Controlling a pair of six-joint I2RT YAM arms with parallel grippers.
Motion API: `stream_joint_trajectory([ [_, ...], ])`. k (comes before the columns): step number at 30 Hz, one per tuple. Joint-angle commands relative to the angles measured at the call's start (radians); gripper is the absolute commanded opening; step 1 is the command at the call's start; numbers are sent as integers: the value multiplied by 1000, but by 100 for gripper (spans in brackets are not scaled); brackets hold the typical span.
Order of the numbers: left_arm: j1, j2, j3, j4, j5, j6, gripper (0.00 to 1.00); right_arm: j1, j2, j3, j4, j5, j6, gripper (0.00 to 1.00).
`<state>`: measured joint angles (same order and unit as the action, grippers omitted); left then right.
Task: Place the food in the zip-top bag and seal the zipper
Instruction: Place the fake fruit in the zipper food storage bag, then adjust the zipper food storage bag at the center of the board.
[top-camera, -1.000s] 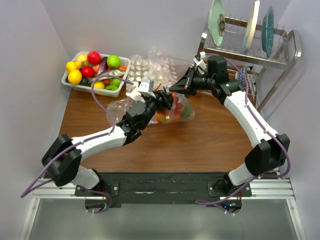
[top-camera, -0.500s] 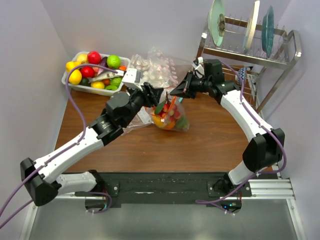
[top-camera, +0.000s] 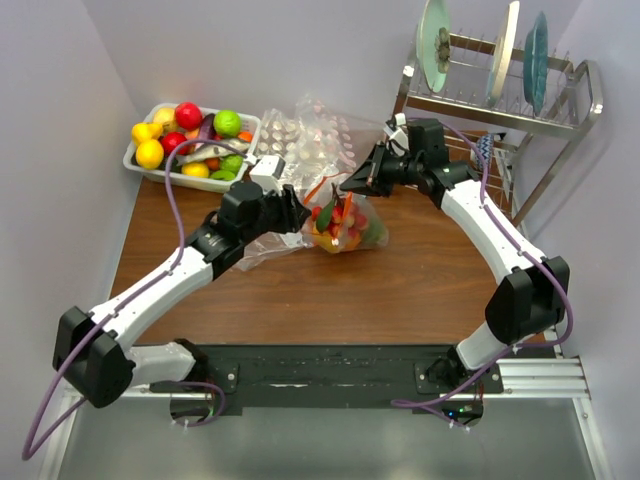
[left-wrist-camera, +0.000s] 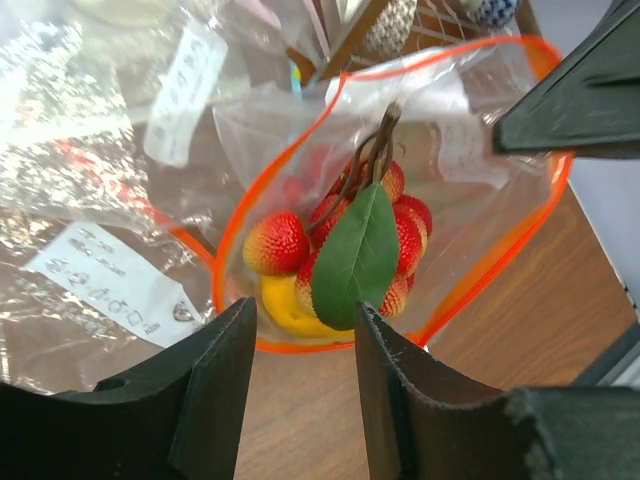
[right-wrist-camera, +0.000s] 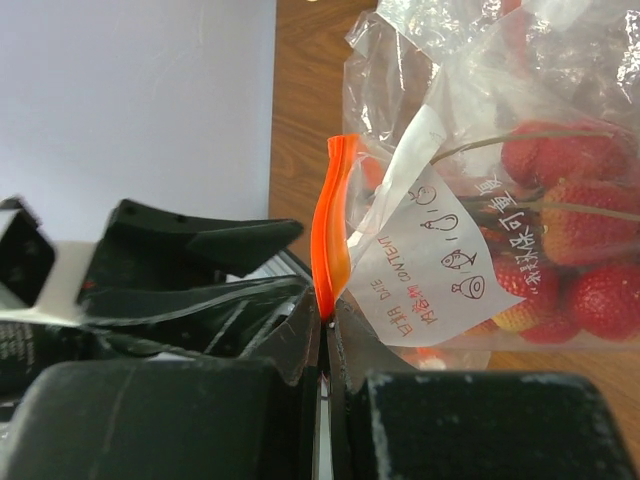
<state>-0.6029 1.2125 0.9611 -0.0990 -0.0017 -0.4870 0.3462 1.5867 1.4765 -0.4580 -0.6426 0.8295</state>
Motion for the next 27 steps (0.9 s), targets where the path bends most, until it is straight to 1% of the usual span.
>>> stream_joint_trajectory([
  [1,12,28,-7,53,101,-28,47,1,-40,4,30,-19,-7,0],
  [3,12,30,-31,79,88,-38,45,1,-42,1,30,-17,-7,0],
  [8,12,50,-51,70,16,-32,44,2,-48,-1,30,-22,-9,0],
  [11,12,47,-62,65,5,-30,45,0,-51,-1,24,-22,-13,0],
  [13,12,47,-61,49,-47,-28,46,0,-54,-2,24,-22,-17,0],
  [16,12,67,-36,12,-89,-19,47,0,-54,-5,22,-22,-17,0],
  [18,12,85,-15,-14,-99,-15,47,0,-54,-8,22,-20,-17,0],
  [23,12,156,1,-18,-84,-13,47,1,-57,-8,24,-22,-15,0],
  [25,14,176,-2,-16,-98,-22,43,0,-59,-7,22,-22,-16,0],
  [26,14,177,-10,-13,-100,-24,39,0,-59,-5,21,-22,-17,0],
  [27,14,179,-15,2,-96,-24,22,2,-59,-5,21,-20,-20,0],
])
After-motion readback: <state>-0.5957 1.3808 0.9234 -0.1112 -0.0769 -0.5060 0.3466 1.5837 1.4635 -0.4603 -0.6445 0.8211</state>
